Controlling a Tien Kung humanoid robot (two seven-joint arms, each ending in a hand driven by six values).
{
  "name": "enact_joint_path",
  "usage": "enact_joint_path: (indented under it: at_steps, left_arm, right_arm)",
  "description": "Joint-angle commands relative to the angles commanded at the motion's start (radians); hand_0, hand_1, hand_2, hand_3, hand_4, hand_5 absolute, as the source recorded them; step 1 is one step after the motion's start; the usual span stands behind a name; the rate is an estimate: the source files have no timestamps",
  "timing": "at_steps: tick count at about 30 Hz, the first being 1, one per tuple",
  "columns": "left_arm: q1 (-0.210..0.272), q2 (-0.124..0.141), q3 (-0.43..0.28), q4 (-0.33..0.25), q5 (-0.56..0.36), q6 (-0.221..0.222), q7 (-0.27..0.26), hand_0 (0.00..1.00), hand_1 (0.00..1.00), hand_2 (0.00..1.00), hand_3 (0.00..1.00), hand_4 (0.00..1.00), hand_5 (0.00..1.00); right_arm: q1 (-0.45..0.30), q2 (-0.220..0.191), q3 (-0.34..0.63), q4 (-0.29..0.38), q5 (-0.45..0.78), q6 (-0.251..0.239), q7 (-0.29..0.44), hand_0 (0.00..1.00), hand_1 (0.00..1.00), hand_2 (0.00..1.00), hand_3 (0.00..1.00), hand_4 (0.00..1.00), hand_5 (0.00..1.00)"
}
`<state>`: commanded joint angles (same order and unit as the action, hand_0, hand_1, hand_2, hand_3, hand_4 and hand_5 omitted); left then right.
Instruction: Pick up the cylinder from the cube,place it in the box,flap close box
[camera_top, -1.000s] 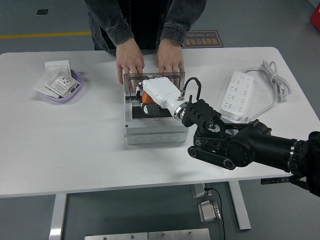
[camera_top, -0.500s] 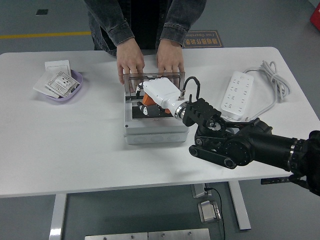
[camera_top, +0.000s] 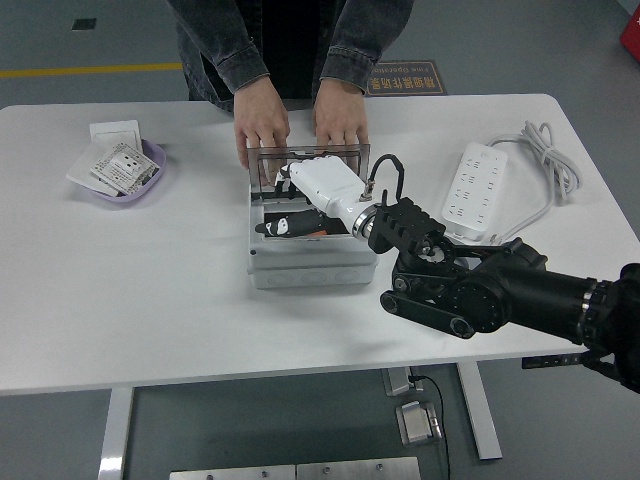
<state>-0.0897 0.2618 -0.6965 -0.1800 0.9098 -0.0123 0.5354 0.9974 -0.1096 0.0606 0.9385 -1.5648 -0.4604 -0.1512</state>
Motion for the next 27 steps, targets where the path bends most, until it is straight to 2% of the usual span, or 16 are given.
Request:
enact_joint_path:
  at_steps: [5, 10, 15, 19, 27]
  left_arm:
    - [0.005, -0.004, -0.012, 0.000, 0.009, -0.002, 0.005, 0.610, 0.706, 0.657, 0.641, 0.710, 0.264]
    - [0.011, -0.008, -0.023, 0.000, 0.014, -0.002, 0.009, 0.610, 0.706, 0.657, 0.641, 0.710, 0.264]
    - [0.012, -0.008, -0.032, 0.000, 0.022, -0.003, 0.011, 0.610, 0.704, 0.652, 0.640, 0.703, 0.254]
    - [0.008, -0.006, -0.025, 0.000, 0.016, -0.003, 0.010, 0.609, 0.704, 0.650, 0.635, 0.699, 0.245]
    - [0.002, -0.004, -0.011, 0.000, 0.003, -0.003, 0.009, 0.608, 0.703, 0.645, 0.633, 0.694, 0.238]
  right_arm:
    - [-0.017, -0.045, 0.051, 0.082, -0.007, 0.002, -0.023, 0.212, 0.329, 0.477, 0.515, 0.996, 0.711]
    - [-0.036, -0.115, 0.140, 0.198, -0.020, 0.017, -0.053, 0.212, 0.329, 0.477, 0.515, 0.996, 0.711]
    - [-0.015, -0.152, 0.225, 0.274, -0.038, 0.035, -0.071, 0.205, 0.319, 0.471, 0.503, 0.996, 0.719]
    - [0.025, -0.150, 0.259, 0.237, -0.029, 0.042, -0.072, 0.197, 0.312, 0.468, 0.505, 0.992, 0.724]
    - [0.105, -0.089, 0.229, 0.061, 0.082, 0.047, -0.041, 0.198, 0.317, 0.457, 0.506, 0.988, 0.728]
